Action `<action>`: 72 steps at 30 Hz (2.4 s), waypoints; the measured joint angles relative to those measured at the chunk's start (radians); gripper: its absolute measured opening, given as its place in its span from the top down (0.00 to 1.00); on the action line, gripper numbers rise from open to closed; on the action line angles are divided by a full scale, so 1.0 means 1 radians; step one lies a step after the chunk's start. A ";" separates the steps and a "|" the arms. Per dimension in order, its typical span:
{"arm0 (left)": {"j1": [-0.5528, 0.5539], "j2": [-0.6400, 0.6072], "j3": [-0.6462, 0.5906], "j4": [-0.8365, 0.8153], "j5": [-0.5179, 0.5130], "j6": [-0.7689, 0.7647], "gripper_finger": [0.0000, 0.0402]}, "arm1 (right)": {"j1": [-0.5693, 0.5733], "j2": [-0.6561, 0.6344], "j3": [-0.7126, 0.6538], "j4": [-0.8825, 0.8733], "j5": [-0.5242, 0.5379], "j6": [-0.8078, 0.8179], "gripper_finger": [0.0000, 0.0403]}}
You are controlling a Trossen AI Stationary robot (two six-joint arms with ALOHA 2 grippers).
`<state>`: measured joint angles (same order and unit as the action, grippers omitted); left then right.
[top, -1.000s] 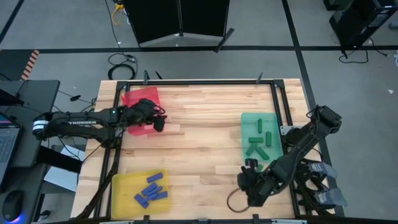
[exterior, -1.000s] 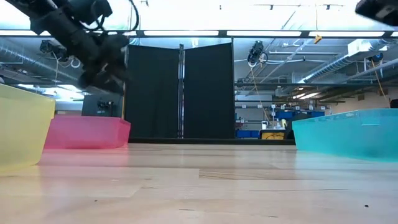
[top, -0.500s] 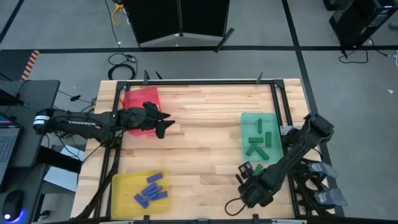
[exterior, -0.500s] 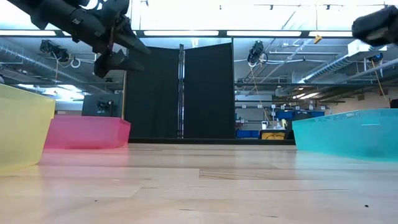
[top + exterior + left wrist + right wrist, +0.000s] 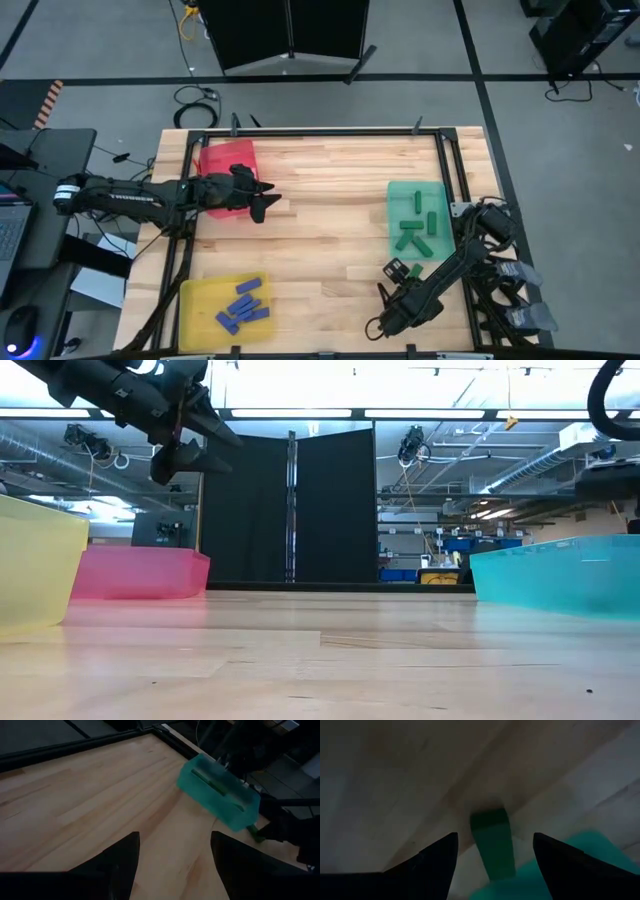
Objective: Sort blocks
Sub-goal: Put the green block into the blue bin
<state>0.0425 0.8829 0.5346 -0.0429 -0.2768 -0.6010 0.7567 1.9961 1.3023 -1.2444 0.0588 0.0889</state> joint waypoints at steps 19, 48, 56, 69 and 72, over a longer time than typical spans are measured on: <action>-0.038 0.000 0.000 -0.002 -0.003 0.014 0.37 | 0.000 -0.003 -0.079 0.057 -0.035 -0.045 0.46; -0.045 0.000 0.001 0.000 -0.003 0.014 0.37 | -0.005 0.002 0.141 0.088 0.073 0.052 0.70; -0.045 0.000 0.001 0.001 -0.002 -0.005 0.37 | -0.051 -0.001 0.385 0.005 0.346 0.044 0.70; -0.092 0.000 0.001 0.000 -0.001 -0.013 0.37 | -0.214 -0.316 0.141 -0.262 0.388 0.304 0.70; -0.102 0.000 0.001 0.000 -0.002 -0.013 0.37 | -0.252 -0.430 -0.019 -0.255 0.361 0.430 0.70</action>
<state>-0.0591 0.8833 0.5354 -0.0429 -0.2783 -0.6140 0.5048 1.5659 1.2837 -1.4991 0.4199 0.5187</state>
